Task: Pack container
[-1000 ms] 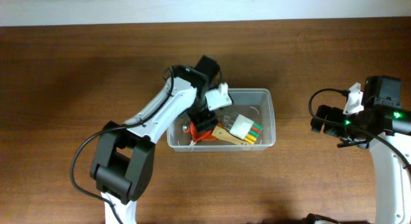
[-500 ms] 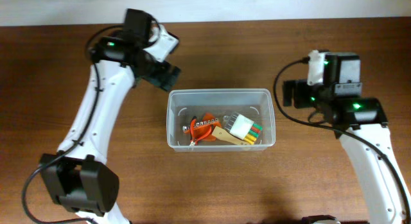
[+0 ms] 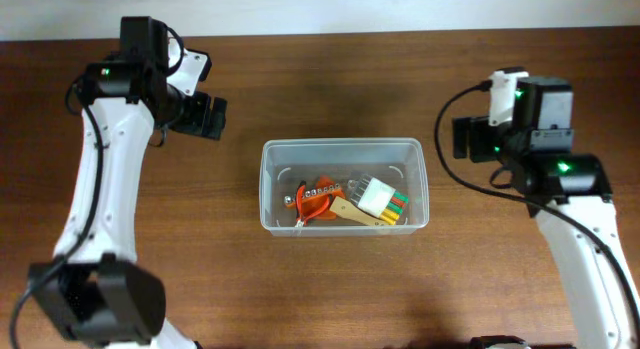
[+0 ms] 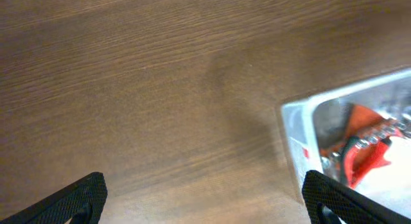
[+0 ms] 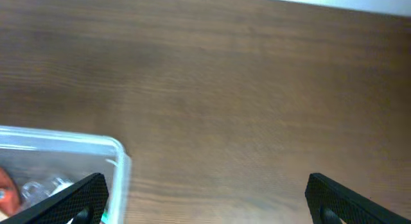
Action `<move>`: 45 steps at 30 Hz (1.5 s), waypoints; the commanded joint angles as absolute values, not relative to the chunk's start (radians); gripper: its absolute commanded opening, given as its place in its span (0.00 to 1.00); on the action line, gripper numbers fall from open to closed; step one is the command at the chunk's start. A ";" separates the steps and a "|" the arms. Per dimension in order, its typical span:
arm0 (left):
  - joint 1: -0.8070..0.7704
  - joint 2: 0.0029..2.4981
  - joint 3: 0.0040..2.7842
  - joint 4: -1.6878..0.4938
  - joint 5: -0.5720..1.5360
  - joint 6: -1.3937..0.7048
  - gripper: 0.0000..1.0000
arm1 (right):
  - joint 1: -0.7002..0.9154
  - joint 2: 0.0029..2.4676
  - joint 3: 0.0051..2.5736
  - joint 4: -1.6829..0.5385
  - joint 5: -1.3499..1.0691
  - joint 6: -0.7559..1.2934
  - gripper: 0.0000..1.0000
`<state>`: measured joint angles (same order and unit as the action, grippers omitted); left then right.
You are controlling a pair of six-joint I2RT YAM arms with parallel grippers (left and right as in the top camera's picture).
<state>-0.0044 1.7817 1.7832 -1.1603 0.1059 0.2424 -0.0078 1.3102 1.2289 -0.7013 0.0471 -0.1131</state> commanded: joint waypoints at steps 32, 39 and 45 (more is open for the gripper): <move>-0.013 0.456 0.668 -0.639 -0.023 0.240 0.99 | -0.020 0.506 0.828 -1.010 0.144 0.121 0.99; -0.013 0.456 0.668 -0.693 -0.023 0.240 0.99 | -0.020 0.506 0.828 -1.010 0.144 0.121 0.99; -0.013 0.456 0.668 -0.758 -0.023 0.240 0.99 | -0.020 0.506 0.828 -1.010 0.144 0.121 0.99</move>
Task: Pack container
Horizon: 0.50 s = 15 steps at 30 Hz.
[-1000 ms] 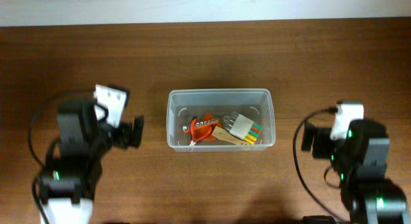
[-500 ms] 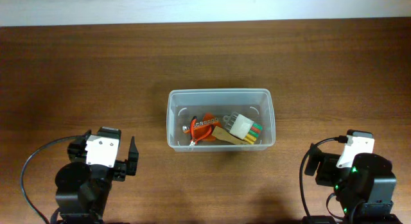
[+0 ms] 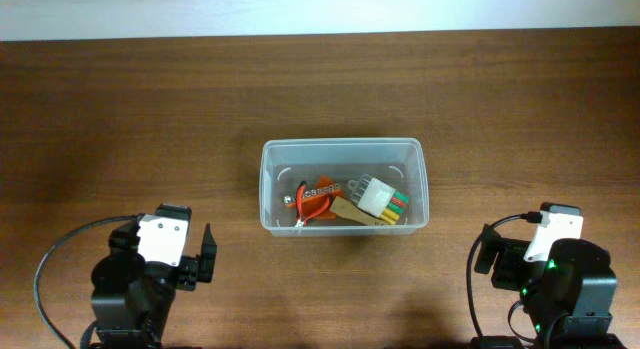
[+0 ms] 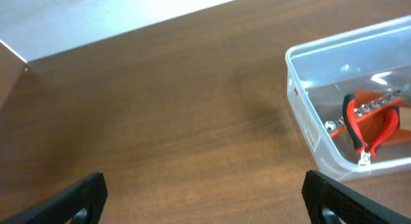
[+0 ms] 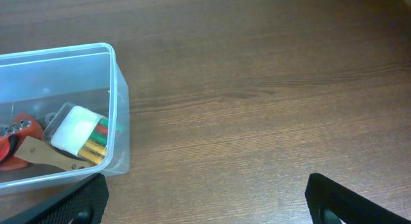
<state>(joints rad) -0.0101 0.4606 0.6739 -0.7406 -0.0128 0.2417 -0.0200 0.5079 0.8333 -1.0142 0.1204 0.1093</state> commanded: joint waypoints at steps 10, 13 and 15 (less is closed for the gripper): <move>-0.013 0.456 0.668 -0.832 -0.023 0.240 0.99 | -0.020 0.408 0.818 -1.018 0.144 0.107 0.99; -0.013 0.456 0.668 -0.831 -0.023 0.240 0.99 | -0.020 0.297 0.771 -1.006 0.131 0.107 0.99; -0.013 0.456 0.668 -0.832 -0.023 0.240 0.99 | -0.020 0.185 0.699 -0.987 0.128 0.110 0.99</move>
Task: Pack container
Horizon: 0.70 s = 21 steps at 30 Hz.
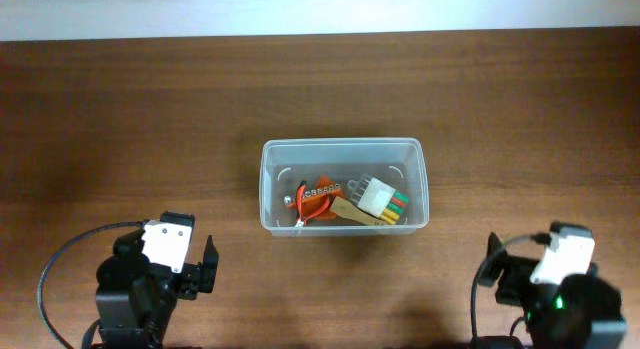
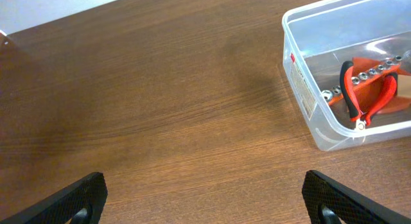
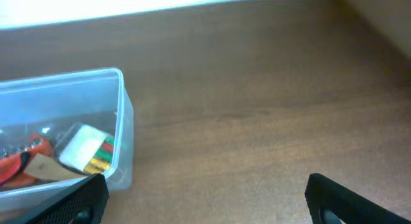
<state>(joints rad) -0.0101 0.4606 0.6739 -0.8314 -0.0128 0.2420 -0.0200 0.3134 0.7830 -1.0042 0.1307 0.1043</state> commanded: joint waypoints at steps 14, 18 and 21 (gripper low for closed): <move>-0.013 0.456 0.668 -0.832 -0.023 0.240 0.99 | 0.015 0.004 0.113 -0.142 0.110 0.102 0.98; -0.013 0.456 0.668 -0.832 -0.023 0.240 0.99 | 0.015 0.004 0.017 -0.077 0.109 0.102 0.99; -0.013 0.456 0.668 -0.832 -0.023 0.240 0.99 | 0.015 0.004 0.006 -0.073 0.109 0.089 0.99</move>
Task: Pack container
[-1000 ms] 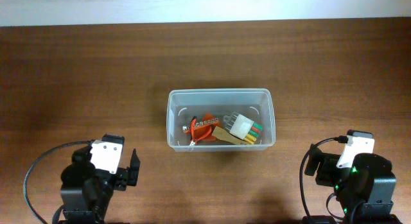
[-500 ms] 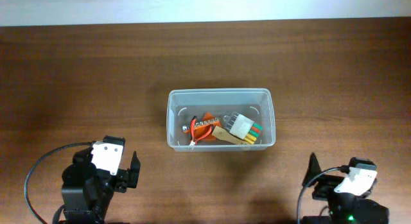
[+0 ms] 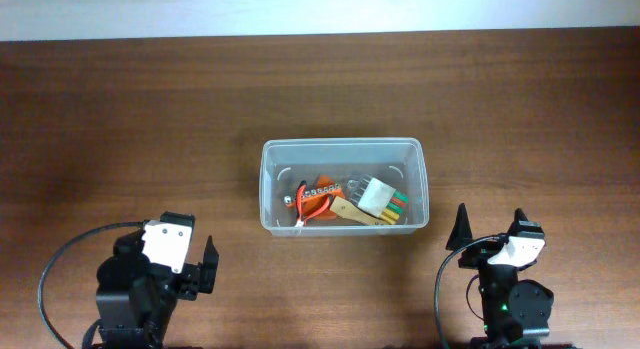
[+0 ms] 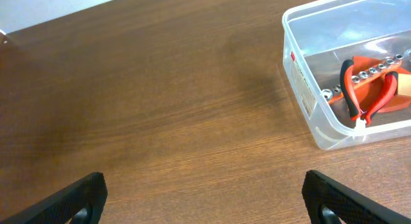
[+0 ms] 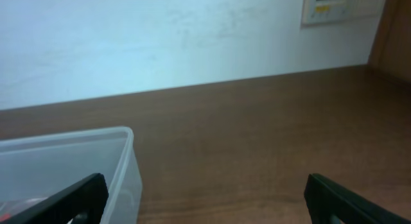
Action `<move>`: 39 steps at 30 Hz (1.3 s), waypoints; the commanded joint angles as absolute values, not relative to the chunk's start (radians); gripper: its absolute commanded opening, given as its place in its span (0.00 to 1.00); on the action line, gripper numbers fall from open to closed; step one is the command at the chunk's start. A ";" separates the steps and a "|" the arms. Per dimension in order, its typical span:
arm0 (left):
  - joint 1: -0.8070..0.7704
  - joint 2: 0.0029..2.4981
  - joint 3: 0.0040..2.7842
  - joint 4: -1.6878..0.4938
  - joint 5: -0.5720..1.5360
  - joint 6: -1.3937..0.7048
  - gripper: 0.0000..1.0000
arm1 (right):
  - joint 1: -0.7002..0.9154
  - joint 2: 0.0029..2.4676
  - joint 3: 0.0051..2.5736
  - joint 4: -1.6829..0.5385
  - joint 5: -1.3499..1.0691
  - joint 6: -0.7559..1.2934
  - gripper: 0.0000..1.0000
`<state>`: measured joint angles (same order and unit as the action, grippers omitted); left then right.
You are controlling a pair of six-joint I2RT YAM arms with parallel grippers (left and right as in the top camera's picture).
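A clear plastic container (image 3: 268, 189) stands at the table's middle, also in the left wrist view (image 4: 302, 89) and the right wrist view (image 5: 125, 166). Inside lie red-handled pliers (image 3: 308, 206), an orange socket holder (image 3: 325, 189), a wooden-handled tool (image 3: 355, 214) and a white block with coloured strips (image 3: 383, 199). My left gripper (image 4: 204, 201) is open and empty near the front edge, left of the container. My right gripper (image 5: 204, 201) is open and empty at the front right, tilted up toward the wall.
The brown wooden table (image 3: 120, 119) spreads around the container. A pale wall (image 5: 160, 38) with a small white panel (image 5: 334, 6) rises behind the table's far edge.
My right gripper has tilted upward and now faces the wall, with its fingers standing up in the overhead view. The left arm and the container's contents are unchanged.
Both arms were first stretched out beside the container with open, empty grippers. At the later moments they were folded back at the front edge, still open. Now the right wrist is tipped up. The container's contents stayed put throughout.
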<state>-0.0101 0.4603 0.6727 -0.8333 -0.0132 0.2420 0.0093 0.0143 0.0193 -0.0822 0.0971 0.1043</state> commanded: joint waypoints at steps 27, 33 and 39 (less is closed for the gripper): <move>-0.013 0.456 0.668 -0.832 -0.023 0.240 0.99 | 0.015 0.005 0.006 -0.073 0.087 0.034 0.99; -0.013 0.456 0.668 -0.832 -0.023 0.240 0.99 | 0.015 0.005 0.006 -0.073 0.087 0.034 0.99; -0.013 0.452 0.668 -0.838 -0.019 0.239 0.99 | 0.015 0.005 0.006 -0.073 0.087 0.034 0.99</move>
<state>-0.0101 0.4599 0.6727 -0.8345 -0.0132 0.2420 0.0093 0.0147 0.0166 -0.0734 0.0925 0.0437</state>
